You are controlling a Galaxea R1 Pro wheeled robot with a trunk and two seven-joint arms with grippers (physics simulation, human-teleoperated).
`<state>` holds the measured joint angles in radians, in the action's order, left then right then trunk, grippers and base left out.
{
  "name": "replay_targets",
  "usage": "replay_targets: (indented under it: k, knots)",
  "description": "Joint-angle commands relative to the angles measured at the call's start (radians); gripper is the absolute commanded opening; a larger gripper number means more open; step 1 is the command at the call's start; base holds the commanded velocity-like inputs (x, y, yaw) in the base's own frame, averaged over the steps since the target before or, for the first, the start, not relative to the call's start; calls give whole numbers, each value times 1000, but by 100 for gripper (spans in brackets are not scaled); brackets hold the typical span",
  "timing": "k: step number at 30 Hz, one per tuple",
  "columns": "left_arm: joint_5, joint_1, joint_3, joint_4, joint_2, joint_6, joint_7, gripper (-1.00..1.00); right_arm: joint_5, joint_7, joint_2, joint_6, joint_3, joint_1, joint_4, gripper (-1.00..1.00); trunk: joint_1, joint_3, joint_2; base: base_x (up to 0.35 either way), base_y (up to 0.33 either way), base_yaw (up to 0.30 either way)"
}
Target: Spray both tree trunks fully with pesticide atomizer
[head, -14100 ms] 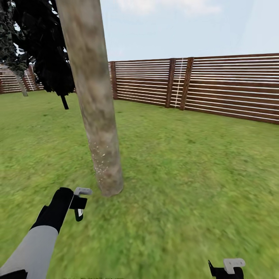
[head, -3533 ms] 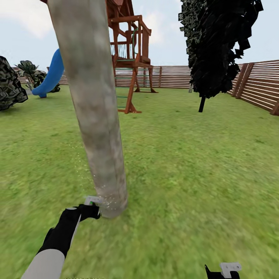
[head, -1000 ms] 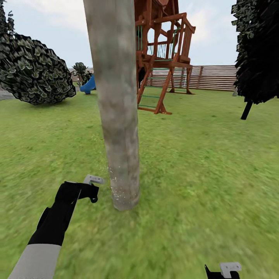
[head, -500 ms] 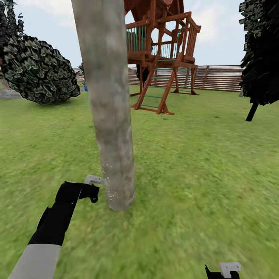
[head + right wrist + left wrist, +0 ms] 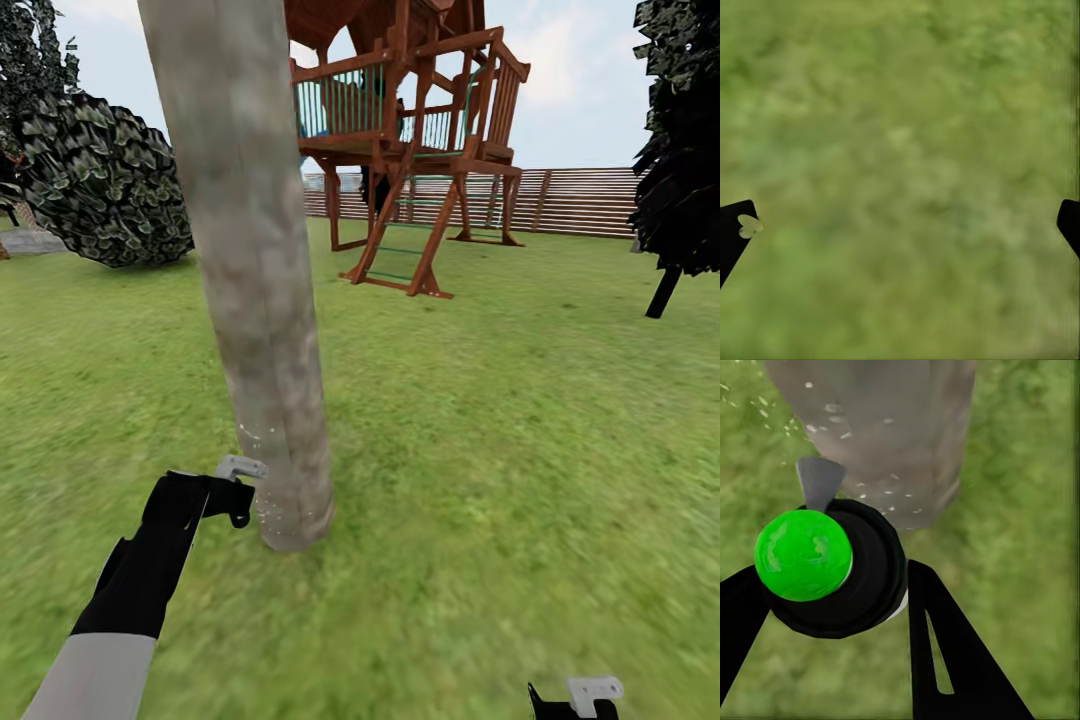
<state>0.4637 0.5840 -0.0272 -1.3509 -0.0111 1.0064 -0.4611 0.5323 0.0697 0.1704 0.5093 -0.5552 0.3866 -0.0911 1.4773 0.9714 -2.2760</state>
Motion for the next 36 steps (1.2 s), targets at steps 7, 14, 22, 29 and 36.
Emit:
replay_targets:
  k: [7,14,22,29,36]
  knots:
    - [13,-4,-11,7,-12,0,-1,-100,0,-3,0,0,0,0,-1,100,0,0,0,135,-248,142]
    - [13,-8,-11,10,-34,2,-1,-100,-1,-3,0,0,0,0,-1,100,0,0,0,209,-198,274]
    - [15,-9,-13,42,-45,1,2,-100,-3,-4,11,0,-3,0,-7,100,0,0,0,-240,-196,23]
    - [15,-7,-16,90,-54,3,2,-100,-3,-4,15,0,-2,0,-7,100,0,0,0,-259,-150,20]
    - [16,-6,-21,80,-74,9,1,-100,-3,-4,33,2,-3,0,-10,100,0,0,0,88,-175,113]
